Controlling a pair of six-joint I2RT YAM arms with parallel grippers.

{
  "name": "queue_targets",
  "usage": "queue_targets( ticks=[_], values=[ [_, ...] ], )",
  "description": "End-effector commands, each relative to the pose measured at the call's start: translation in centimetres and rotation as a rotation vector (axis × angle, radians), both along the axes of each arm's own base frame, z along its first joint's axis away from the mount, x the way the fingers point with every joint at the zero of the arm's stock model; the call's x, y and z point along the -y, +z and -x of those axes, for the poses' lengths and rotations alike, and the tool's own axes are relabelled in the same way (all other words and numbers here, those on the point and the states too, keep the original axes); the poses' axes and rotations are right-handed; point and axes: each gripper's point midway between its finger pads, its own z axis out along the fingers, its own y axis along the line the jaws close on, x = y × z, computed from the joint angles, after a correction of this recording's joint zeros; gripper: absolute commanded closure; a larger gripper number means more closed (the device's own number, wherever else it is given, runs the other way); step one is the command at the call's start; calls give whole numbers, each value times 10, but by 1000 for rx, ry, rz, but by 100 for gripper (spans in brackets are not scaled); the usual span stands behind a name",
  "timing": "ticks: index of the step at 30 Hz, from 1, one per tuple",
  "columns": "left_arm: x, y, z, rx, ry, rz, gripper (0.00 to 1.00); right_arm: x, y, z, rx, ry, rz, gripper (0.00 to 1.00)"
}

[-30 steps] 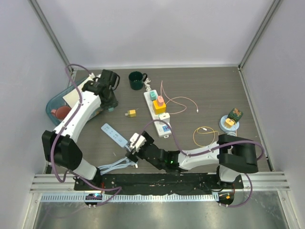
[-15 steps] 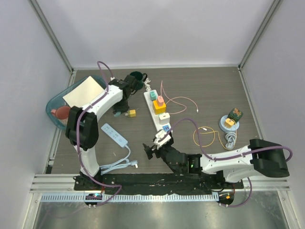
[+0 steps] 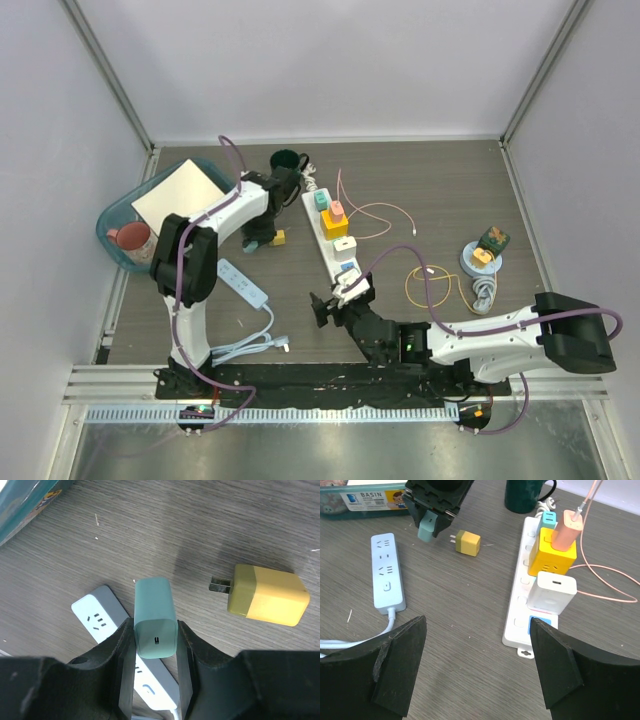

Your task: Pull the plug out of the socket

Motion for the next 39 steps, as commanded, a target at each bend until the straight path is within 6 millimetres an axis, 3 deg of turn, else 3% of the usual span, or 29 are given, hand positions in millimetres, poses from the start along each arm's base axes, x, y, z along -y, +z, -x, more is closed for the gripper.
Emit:
queue_targets(
  ticks=[1, 6, 13, 17, 18, 21, 23, 24, 25, 26, 28, 29, 31, 33, 34, 38, 39],
  values=[
    [2, 2, -3, 30, 12, 9, 71, 13, 11, -4, -14, -84, -69, 12],
    [9, 5, -4, 38, 10, 53, 55, 18, 14, -4, -33, -105, -69, 12],
    [10, 9, -1, 36, 16, 63, 51, 23, 24, -5, -38, -126, -70, 12],
    [15, 26, -4, 79, 7, 102, 48, 31, 30, -9, -43, -191, -80, 12],
    [17, 38, -5, 108, 0, 128, 45, 36, 28, -10, -44, -219, -67, 12],
    [31, 62, -6, 180, -39, 241, 38, 51, 32, -17, -50, -319, -87, 12],
    [49, 70, -7, 219, -79, 357, 38, 55, 35, -22, -69, -322, -74, 13],
    [55, 82, -6, 257, -100, 413, 38, 56, 36, -24, -82, -326, -94, 13],
    [74, 89, -8, 280, -133, 521, 37, 55, 40, -25, -104, -295, -118, 13],
    [81, 84, -2, 265, -148, 563, 37, 56, 40, -27, -119, -283, -127, 14],
    [99, 98, -3, 316, -189, 678, 37, 68, 40, -45, -151, -301, -152, 15],
    [110, 93, 8, 279, -205, 750, 36, 72, 38, -49, -183, -283, -143, 16],
    [121, 103, 5, 332, -231, 827, 33, 91, 38, -69, -204, -338, -144, 16],
    [127, 94, 7, 347, -239, 857, 28, 96, 40, -78, -226, -332, -118, 16],
    [126, 84, 10, 335, -234, 852, 26, 108, 40, -90, -230, -365, -96, 14],
    [137, 58, 10, 294, -243, 875, 20, 113, 39, -112, -296, -350, -44, 9],
    [143, 57, 9, 295, -257, 892, 20, 108, 30, -115, -331, -325, -22, 9]
  ],
)
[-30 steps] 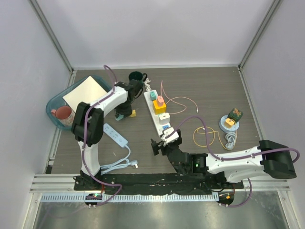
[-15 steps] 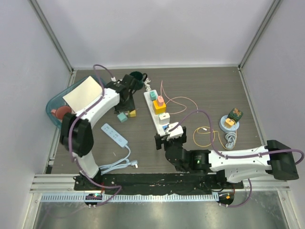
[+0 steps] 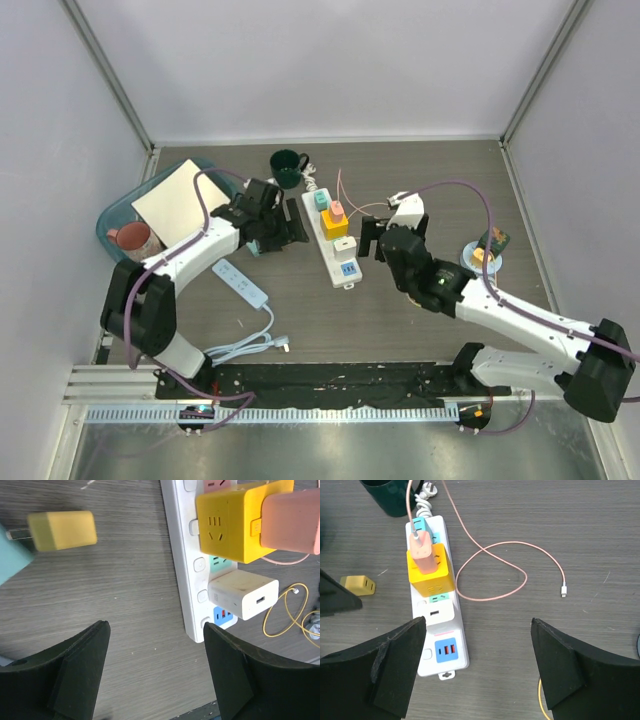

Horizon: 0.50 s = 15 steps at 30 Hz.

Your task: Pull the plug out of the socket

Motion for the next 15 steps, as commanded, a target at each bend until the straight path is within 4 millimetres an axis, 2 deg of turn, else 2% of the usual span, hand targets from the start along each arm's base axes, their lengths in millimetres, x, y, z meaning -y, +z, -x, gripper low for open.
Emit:
queue_targets(
  ticks=[1, 2, 3, 6, 7, 9, 10, 11, 15],
  values=[
    [38, 2, -11, 61, -76, 125, 19, -12, -4, -15, -107, 109, 23, 8],
    [41, -4, -10, 53, -82, 125, 20, -15, -3, -18, -115, 118, 27, 9],
    [45, -5, -12, 64, -79, 134, 22, -23, -10, -18, -144, 153, 32, 8],
    [48, -26, -11, 33, -59, 145, 27, -31, -12, -24, -171, 176, 36, 8],
    [50, -31, -8, 13, -56, 156, 28, -38, -20, -25, -198, 199, 41, 8],
    [50, -44, -7, -18, -42, 148, 33, -41, -23, -30, -211, 207, 41, 7],
    [51, -47, -6, -29, -40, 152, 42, -45, -26, -31, -225, 219, 45, 7],
    [52, -49, -5, -34, -41, 150, 43, -46, -28, -32, -227, 218, 48, 7],
    [49, -37, -1, 66, -39, 145, 39, -45, -24, -33, -221, 212, 38, 7]
  ],
)
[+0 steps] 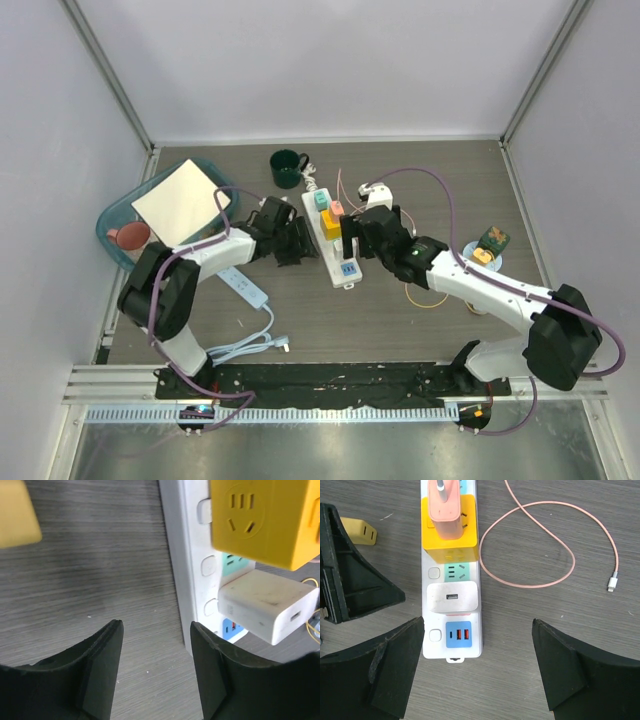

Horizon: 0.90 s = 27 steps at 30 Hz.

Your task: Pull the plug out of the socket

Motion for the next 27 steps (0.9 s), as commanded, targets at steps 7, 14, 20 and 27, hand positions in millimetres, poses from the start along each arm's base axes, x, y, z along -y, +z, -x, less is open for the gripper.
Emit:
queue_targets(
  ticks=[7, 14, 20, 27],
  values=[
    [21, 40, 22, 310, 4, -30, 23, -4, 26, -10, 33, 20, -52, 7],
    [21, 14, 23, 270, 77, -59, 30, -17, 20, -19, 15, 55, -58, 7],
    [34, 13, 15, 239, 96, -12, 34, -24, 3, -29, -20, 32, -31, 7],
    [19, 16, -10, 189, 211, 110, 41, -32, -13, -32, -51, 32, -47, 9]
  ],
)
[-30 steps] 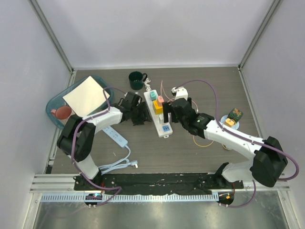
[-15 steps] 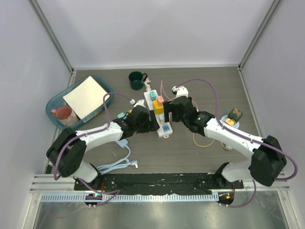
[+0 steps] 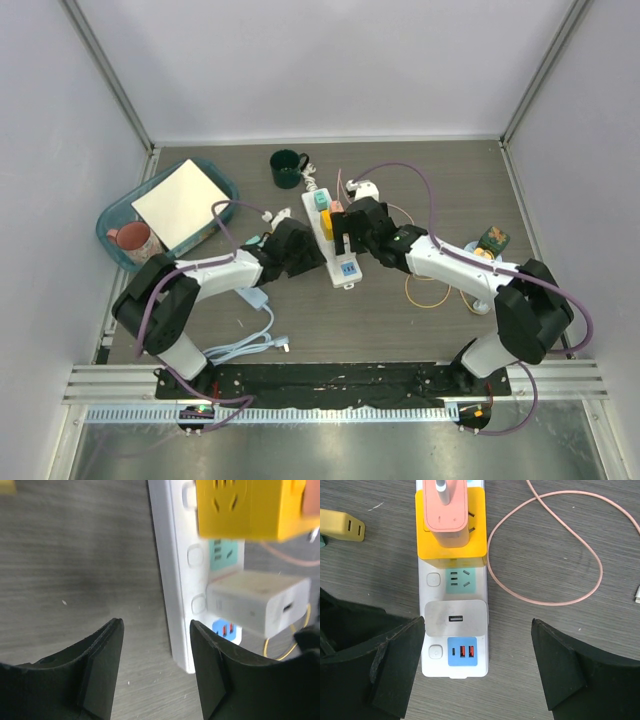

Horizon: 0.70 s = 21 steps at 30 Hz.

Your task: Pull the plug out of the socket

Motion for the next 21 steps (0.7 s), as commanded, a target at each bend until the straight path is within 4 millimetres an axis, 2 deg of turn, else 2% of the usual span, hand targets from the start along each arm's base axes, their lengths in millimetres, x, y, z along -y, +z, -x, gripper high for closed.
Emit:
queue_targets(
  ticks=[1, 5, 6, 7, 10, 11, 16, 21],
  values=[
    [1, 29, -35, 59, 74, 157, 41, -15, 19, -11, 47, 1, -82, 9],
    [-3, 49, -54, 98, 70, 175, 47, -15, 16, -10, 46, 3, -88, 9],
    [-4, 51, -58, 102, 72, 169, 53, -16, 16, -9, 46, 8, -91, 9],
    [-4, 45, -60, 91, 69, 150, 55, -16, 16, -10, 48, 8, -96, 9],
    [0, 43, -69, 94, 60, 134, 64, -18, 10, -9, 35, 13, -97, 9],
    [2, 35, -71, 79, 55, 129, 66, -18, 8, -8, 32, 14, -96, 10],
    [16, 24, -73, 65, 7, 166, 66, -14, 3, -7, 27, 12, -80, 10],
    [14, 3, -70, 29, 7, 146, 66, -14, -2, -6, 23, 16, -71, 10]
  ],
)
